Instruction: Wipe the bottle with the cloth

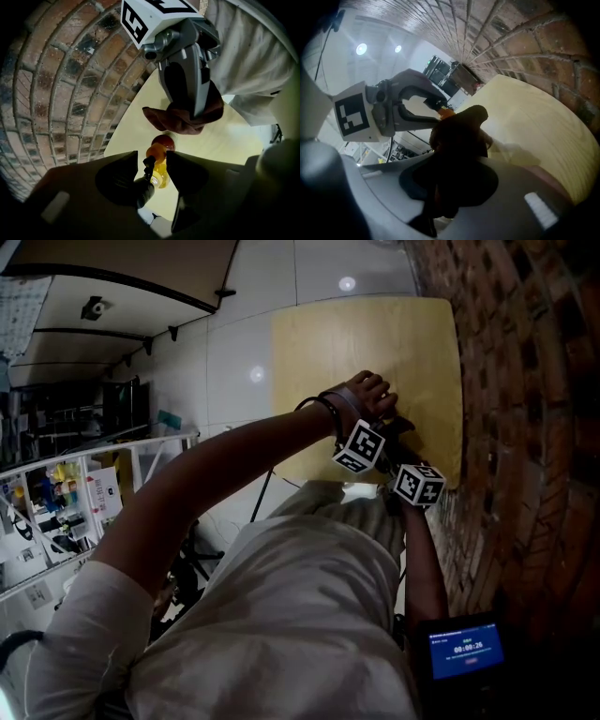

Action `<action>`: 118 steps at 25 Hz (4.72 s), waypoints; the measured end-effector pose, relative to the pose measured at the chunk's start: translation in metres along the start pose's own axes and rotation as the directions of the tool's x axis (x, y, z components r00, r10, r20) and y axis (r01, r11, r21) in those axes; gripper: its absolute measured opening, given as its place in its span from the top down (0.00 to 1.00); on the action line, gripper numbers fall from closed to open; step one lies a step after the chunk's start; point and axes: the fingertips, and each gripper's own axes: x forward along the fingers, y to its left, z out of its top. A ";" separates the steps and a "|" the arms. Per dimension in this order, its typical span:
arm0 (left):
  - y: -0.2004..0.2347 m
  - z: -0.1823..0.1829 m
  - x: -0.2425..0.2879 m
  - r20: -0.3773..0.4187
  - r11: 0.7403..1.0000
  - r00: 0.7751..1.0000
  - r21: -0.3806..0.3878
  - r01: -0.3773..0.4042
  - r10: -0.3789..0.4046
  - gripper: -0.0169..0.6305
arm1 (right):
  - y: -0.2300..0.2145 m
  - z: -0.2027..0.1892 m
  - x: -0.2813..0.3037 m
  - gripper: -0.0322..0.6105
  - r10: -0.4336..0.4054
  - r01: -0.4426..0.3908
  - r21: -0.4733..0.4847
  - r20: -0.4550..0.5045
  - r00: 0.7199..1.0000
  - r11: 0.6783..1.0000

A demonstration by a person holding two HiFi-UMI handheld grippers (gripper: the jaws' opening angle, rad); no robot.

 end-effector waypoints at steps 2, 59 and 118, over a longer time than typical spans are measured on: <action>0.003 0.002 0.003 -0.018 1.000 1.000 0.003 -0.003 0.003 0.65 | 0.008 -0.002 0.009 0.81 0.039 -0.039 -0.032 -0.018 0.999 0.999; -0.013 -0.012 0.012 0.146 -0.016 0.989 -0.989 0.145 -0.011 0.73 | -0.106 0.073 0.096 0.81 -0.221 0.149 -0.204 -0.402 0.889 0.968; -0.271 -0.098 -0.225 0.023 -0.439 0.932 -0.878 0.192 0.362 0.70 | 0.146 0.057 -0.119 0.81 -0.201 0.310 -0.233 0.398 0.895 0.922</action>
